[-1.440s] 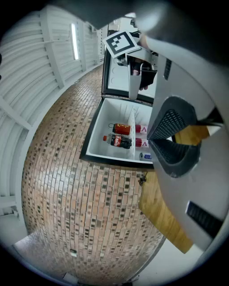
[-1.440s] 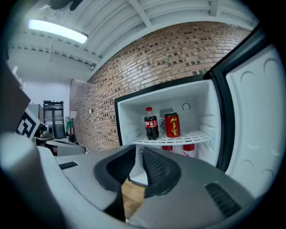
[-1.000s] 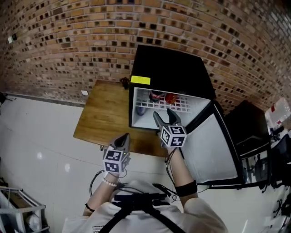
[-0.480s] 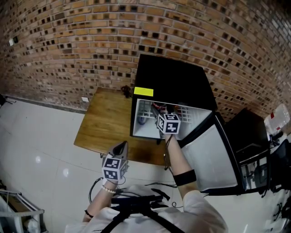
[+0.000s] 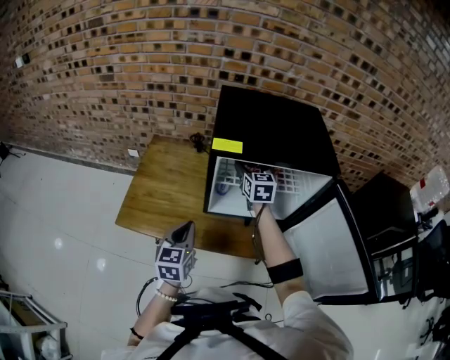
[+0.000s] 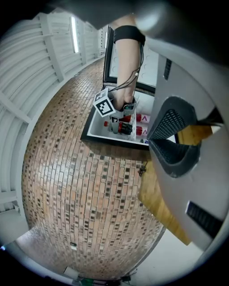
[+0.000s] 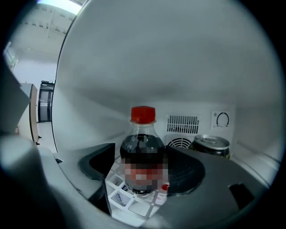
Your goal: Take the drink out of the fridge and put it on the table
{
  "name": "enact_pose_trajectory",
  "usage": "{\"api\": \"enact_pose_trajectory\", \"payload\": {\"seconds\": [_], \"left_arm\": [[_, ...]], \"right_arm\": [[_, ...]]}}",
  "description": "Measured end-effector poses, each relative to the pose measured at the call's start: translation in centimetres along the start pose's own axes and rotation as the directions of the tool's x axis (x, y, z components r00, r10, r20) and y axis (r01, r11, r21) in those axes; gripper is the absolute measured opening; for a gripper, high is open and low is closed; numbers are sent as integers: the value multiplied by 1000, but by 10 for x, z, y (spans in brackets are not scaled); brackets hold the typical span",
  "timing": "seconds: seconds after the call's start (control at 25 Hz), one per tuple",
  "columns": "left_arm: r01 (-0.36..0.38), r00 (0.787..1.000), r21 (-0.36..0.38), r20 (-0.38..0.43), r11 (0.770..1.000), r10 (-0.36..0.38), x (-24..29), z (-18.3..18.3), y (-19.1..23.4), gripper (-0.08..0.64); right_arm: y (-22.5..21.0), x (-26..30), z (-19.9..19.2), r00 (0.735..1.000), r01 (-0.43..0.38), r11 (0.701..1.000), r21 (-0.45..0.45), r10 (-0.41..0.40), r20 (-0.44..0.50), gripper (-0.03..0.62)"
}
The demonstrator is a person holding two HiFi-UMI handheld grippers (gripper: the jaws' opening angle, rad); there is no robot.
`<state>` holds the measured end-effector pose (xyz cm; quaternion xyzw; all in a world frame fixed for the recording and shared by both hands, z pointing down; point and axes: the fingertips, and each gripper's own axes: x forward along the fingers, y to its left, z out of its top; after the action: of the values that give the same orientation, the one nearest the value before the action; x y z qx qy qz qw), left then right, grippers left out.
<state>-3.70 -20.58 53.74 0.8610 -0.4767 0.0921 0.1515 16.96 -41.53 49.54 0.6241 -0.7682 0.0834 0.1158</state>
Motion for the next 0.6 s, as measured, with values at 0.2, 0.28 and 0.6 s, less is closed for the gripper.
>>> {"api": "enact_pose_trajectory", "payload": {"seconds": [0.2, 0.28, 0.6], "left_arm": [[-4, 1000, -5, -2, 1000, 4, 0, -1, 2, 0], [-3, 1000, -6, -2, 1000, 3, 0, -1, 2, 0], [6, 1000, 0, 4, 1000, -6, -4, -2, -3, 0]], "right_arm": [[-3, 1, 2, 1000, 22, 1000, -5, -22, -1, 330], [-4, 2, 2, 1000, 27, 1000, -6, -27, -1, 327], [-4, -10, 6, 1000, 17, 1000, 2, -17, 5, 321]]}}
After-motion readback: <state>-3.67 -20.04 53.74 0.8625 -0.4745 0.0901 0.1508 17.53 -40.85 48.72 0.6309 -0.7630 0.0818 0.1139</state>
